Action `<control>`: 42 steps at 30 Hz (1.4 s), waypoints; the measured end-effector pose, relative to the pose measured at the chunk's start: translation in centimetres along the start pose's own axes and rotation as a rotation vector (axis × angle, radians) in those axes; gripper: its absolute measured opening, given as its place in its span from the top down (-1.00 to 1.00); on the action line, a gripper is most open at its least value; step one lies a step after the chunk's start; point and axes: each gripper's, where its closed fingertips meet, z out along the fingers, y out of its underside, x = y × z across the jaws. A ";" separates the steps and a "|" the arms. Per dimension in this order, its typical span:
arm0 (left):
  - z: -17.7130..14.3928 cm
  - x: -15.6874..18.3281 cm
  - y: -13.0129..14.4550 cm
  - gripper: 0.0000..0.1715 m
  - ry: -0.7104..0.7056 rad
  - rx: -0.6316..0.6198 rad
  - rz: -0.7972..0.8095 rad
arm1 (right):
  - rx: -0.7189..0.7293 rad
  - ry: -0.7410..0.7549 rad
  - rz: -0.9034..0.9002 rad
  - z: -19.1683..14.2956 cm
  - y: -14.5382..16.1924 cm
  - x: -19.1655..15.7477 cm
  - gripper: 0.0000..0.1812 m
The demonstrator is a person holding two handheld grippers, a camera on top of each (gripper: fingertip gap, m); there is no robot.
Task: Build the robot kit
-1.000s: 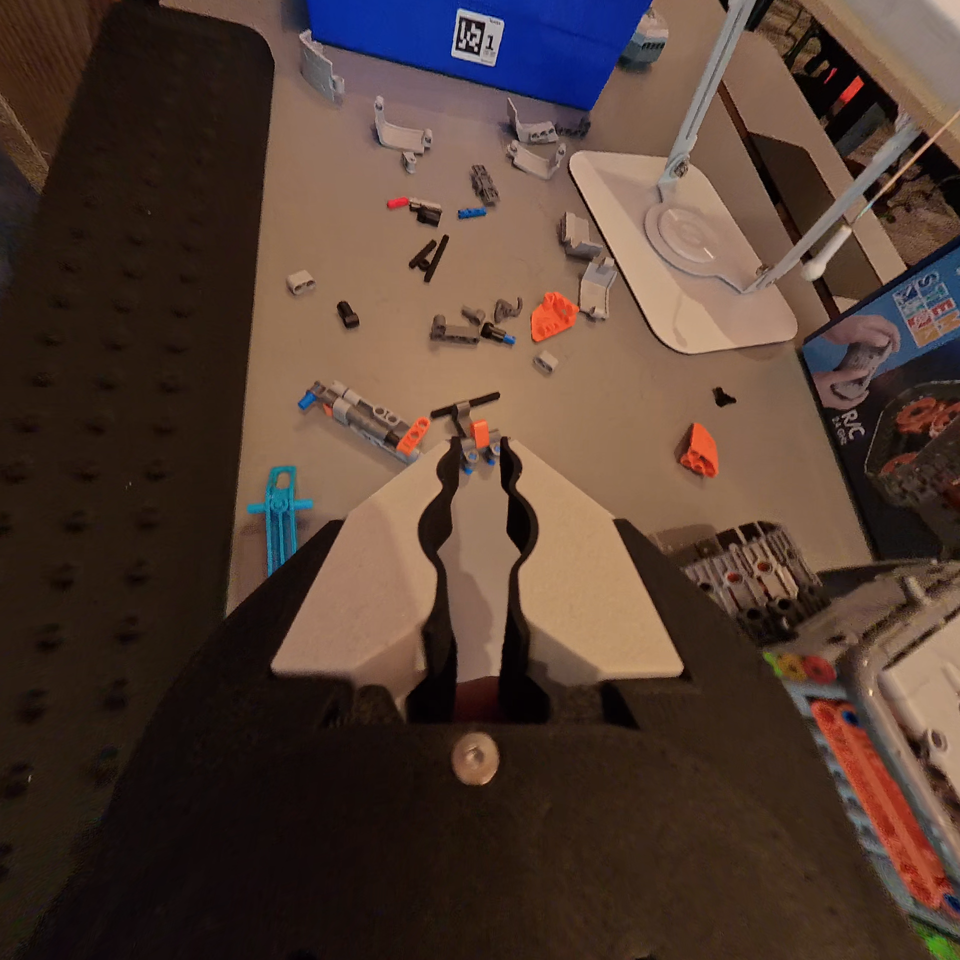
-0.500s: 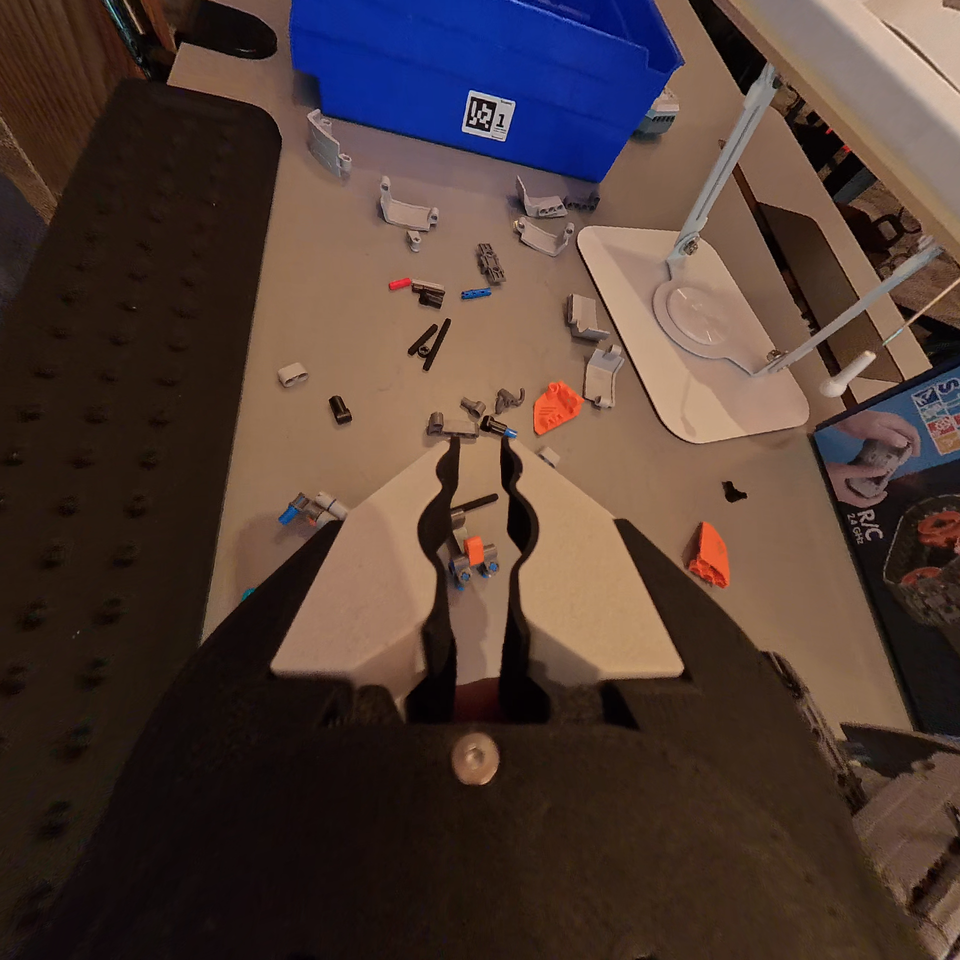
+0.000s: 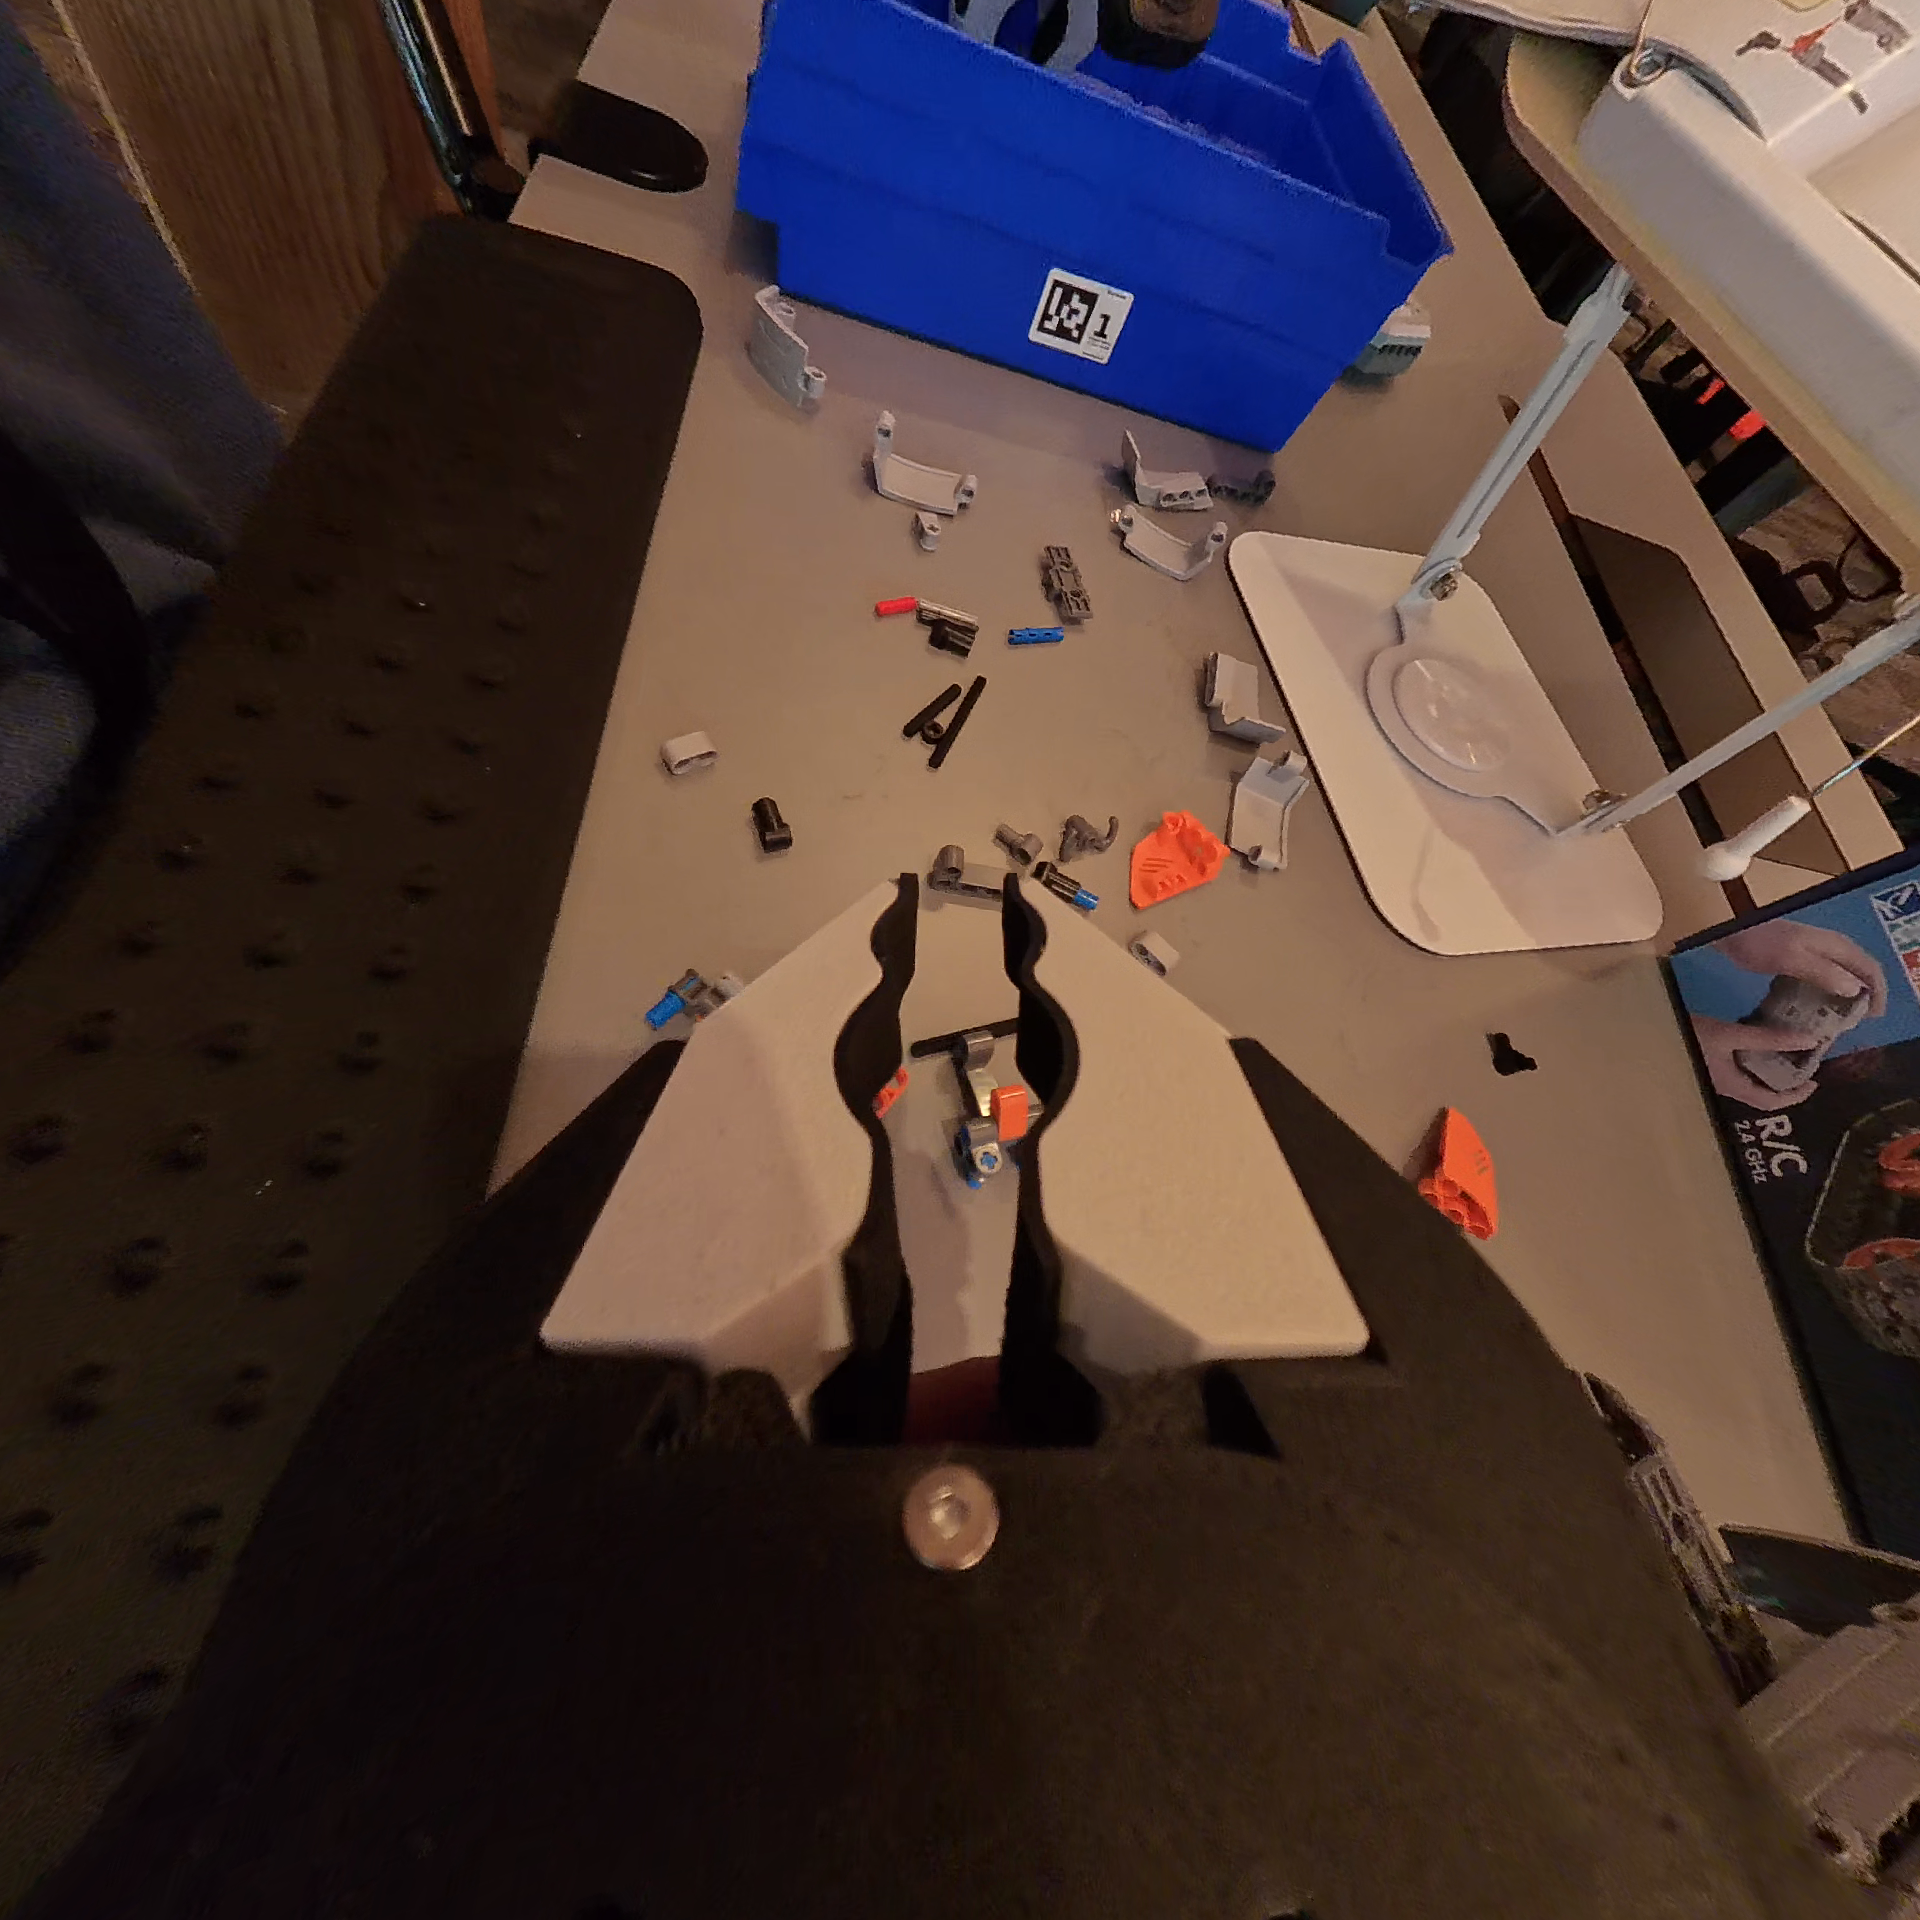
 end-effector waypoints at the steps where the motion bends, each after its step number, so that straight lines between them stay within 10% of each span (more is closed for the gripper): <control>1: 0.3 0.1 -0.2 0.72 -0.005 0.007 0.011 | 0.004 -0.004 -0.003 -0.1 0.0 -0.2 0.85; 18: 1.2 -0.5 -1.9 1.00 -0.056 0.096 0.040 | 0.025 -0.012 -0.028 -0.4 -0.6 -0.9 0.85; 26: -0.7 -2.1 -1.1 0.73 -0.095 0.176 -0.071 | 0.025 -0.017 -0.029 -0.5 -0.5 -1.0 0.85; 42: 0.7 0.1 -2.8 0.79 0.083 0.207 -0.190 | 0.027 -0.025 -0.035 -0.5 -0.6 -1.3 0.85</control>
